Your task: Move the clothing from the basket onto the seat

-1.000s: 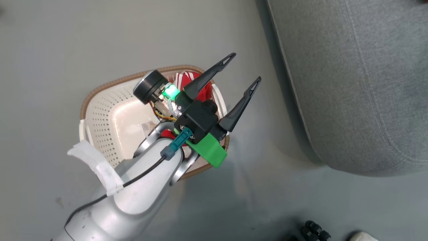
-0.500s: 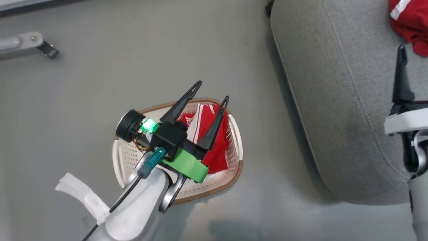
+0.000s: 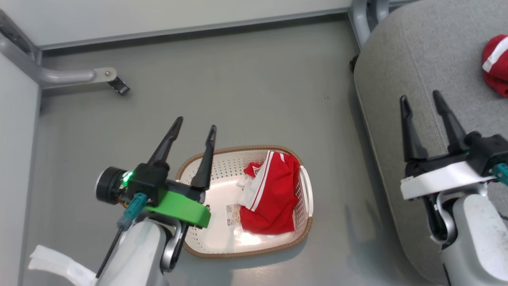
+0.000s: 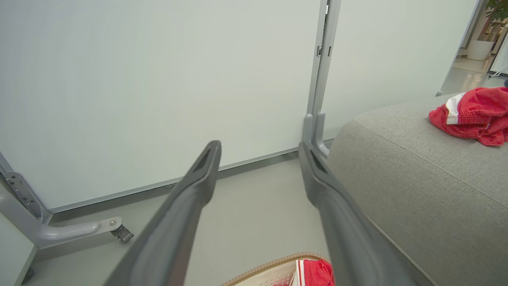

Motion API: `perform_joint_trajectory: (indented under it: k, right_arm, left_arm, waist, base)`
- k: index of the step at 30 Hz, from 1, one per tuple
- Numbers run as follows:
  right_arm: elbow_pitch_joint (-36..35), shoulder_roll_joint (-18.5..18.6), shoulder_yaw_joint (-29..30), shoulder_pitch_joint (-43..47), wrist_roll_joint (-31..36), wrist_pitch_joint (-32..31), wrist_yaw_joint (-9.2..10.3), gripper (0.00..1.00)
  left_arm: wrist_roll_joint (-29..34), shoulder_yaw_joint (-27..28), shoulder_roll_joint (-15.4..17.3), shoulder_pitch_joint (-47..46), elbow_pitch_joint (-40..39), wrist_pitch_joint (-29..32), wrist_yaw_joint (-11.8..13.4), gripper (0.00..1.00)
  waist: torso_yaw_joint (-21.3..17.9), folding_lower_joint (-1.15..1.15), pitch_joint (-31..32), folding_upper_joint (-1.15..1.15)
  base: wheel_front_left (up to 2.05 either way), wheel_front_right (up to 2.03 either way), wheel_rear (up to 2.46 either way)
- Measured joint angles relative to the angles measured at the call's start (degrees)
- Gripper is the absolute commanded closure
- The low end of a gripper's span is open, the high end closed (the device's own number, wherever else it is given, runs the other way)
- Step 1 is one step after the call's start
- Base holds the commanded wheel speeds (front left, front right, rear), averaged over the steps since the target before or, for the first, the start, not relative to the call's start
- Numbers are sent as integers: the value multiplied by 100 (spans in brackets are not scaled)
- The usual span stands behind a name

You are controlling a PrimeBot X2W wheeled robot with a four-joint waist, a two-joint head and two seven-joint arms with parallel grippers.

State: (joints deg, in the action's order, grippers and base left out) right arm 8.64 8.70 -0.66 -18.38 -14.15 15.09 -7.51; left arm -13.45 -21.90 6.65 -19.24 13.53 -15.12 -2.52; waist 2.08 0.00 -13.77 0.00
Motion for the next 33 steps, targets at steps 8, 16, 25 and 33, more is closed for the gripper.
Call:
perform_joint_trajectory:
  k: [8,16,25,33]
  right_arm:
    - [-201,-257,-213,515,96,0,0,0]
    - [-499,-428,-145,1089,226,0,0,0]
    - [-635,-542,1,1461,480,0,0,0]
    - [-764,-579,142,1764,630,0,0,0]
  left_arm:
    - [94,782,-16,531,-108,0,3,0]
    - [250,1265,-126,949,-261,0,-9,0]
    - [353,1530,-246,1254,-369,0,-79,0]
    - [426,1613,-313,1341,-352,0,-160,0]
  waist:
    - [237,0,460,0]
    - [392,0,785,0]
    - [365,0,927,0]
    - [266,0,1047,0]
  base:
    - [0,0,0]
    - [0,0,0]
    - [0,0,0]
    - [0,0,0]
